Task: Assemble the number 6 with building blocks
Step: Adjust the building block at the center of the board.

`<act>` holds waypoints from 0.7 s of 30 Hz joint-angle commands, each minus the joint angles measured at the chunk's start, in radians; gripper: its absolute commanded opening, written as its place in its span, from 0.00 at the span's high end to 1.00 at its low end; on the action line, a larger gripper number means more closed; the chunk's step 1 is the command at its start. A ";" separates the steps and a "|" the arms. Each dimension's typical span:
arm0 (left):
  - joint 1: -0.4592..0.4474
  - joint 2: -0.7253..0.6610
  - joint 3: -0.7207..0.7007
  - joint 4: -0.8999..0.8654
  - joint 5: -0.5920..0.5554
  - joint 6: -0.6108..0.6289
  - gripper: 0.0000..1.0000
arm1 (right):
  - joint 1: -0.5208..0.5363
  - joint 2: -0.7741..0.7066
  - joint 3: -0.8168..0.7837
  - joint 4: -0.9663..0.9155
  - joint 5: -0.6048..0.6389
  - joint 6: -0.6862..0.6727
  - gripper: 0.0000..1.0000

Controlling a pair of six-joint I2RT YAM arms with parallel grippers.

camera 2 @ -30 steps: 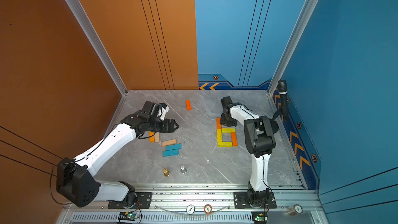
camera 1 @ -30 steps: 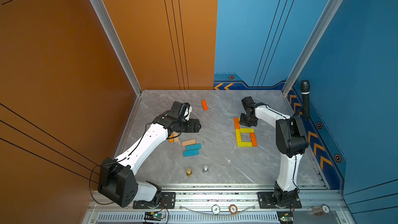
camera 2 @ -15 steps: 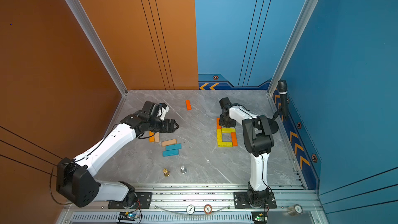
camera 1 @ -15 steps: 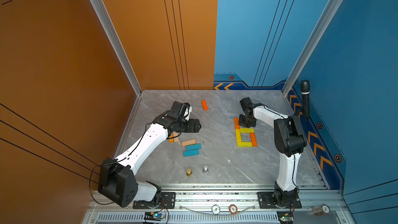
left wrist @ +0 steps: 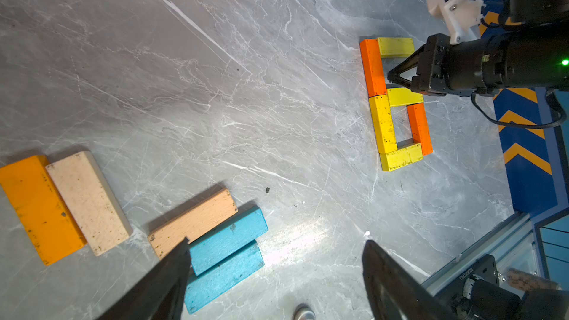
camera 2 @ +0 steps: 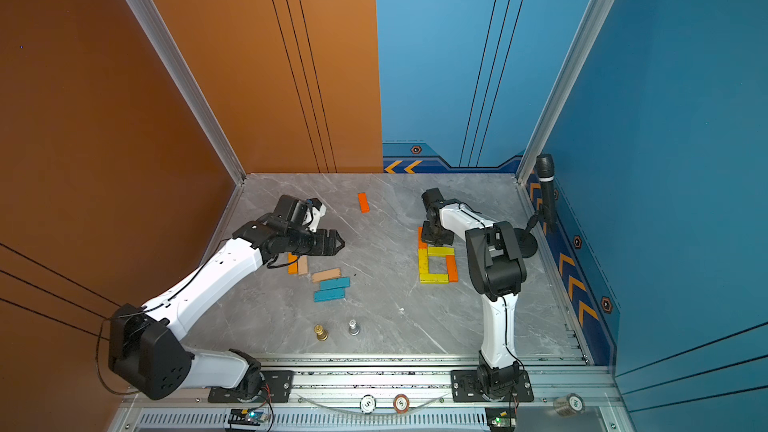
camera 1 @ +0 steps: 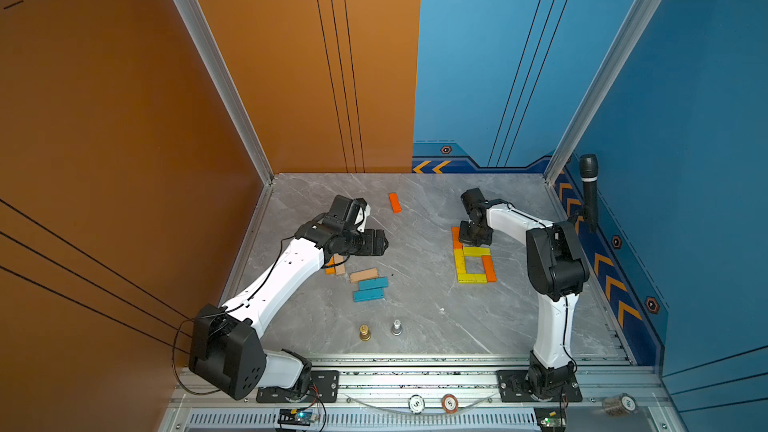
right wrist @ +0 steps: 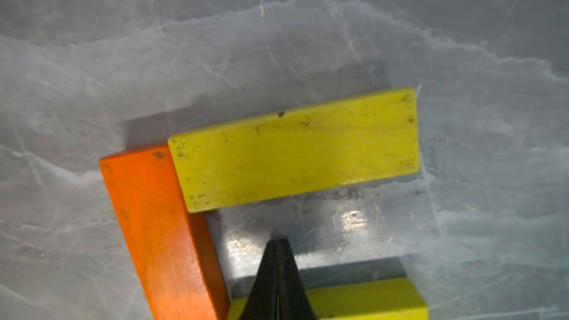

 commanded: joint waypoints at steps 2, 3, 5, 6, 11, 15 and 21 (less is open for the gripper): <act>0.011 0.003 -0.006 0.003 0.017 -0.003 0.13 | 0.007 0.033 0.015 -0.023 -0.002 -0.012 0.93; 0.010 0.003 -0.006 0.004 0.018 -0.003 0.12 | 0.007 0.032 0.022 -0.027 -0.001 -0.014 0.93; 0.010 0.005 -0.007 0.003 0.016 -0.003 0.13 | 0.007 0.032 0.040 -0.041 0.003 -0.018 0.93; 0.010 0.004 -0.006 0.003 0.016 -0.003 0.12 | 0.007 0.028 0.050 -0.047 0.005 -0.018 0.93; 0.012 0.002 -0.007 0.003 0.012 -0.003 0.13 | 0.013 0.010 0.036 -0.053 0.014 -0.015 0.93; 0.012 0.000 -0.007 0.003 0.016 -0.003 0.12 | 0.018 0.016 0.017 -0.046 0.013 -0.012 0.93; 0.013 0.002 -0.009 0.006 0.021 -0.006 0.13 | 0.031 0.019 0.014 -0.046 0.018 -0.007 0.93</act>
